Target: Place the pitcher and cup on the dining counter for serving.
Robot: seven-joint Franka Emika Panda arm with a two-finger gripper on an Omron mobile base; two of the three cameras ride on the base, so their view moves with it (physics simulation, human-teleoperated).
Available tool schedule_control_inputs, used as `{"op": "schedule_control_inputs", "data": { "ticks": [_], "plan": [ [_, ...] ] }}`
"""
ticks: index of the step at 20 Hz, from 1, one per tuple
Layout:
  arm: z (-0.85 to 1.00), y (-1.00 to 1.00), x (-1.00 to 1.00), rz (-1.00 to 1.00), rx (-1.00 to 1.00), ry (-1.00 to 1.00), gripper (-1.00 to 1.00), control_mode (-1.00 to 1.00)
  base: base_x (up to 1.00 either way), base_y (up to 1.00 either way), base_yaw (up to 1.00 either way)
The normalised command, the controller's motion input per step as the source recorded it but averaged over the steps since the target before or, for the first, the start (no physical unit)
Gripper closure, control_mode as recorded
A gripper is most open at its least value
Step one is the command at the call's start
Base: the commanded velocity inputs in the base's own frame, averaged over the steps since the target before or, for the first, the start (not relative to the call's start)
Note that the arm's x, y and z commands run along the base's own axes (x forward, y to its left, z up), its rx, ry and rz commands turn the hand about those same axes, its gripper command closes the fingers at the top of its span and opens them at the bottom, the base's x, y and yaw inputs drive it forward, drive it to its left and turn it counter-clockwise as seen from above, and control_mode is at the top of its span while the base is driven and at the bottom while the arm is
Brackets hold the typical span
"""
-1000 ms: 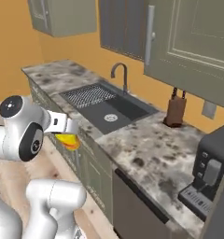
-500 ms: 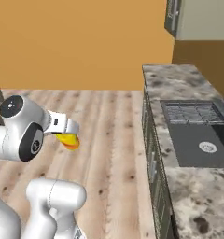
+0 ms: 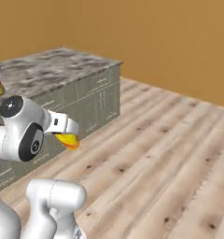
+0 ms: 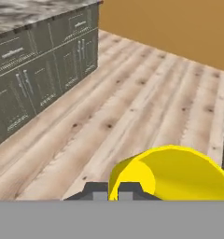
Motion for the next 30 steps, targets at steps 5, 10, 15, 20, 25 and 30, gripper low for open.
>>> {"op": "schedule_control_inputs", "data": {
  "ticks": [5,10,15,20,25,30],
  "plan": [
    [0.00,0.00,0.00,0.00,0.00,0.00,1.00,1.00,0.21,-0.01,0.97],
    [0.00,0.00,0.00,0.00,0.00,0.00,1.00,1.00,0.46,-0.06,0.88],
    [0.00,0.00,0.00,0.00,0.00,0.00,1.00,1.00,0.88,-0.17,0.75],
    [0.00,0.00,0.00,0.00,0.00,0.00,1.00,1.00,0.99,-0.50,0.56],
    [0.00,0.00,0.00,0.00,0.00,0.00,1.00,1.00,0.89,-0.47,0.19],
    [0.00,0.00,0.00,0.00,0.00,0.00,1.00,1.00,0.76,-0.23,-0.03]
  ]
}}
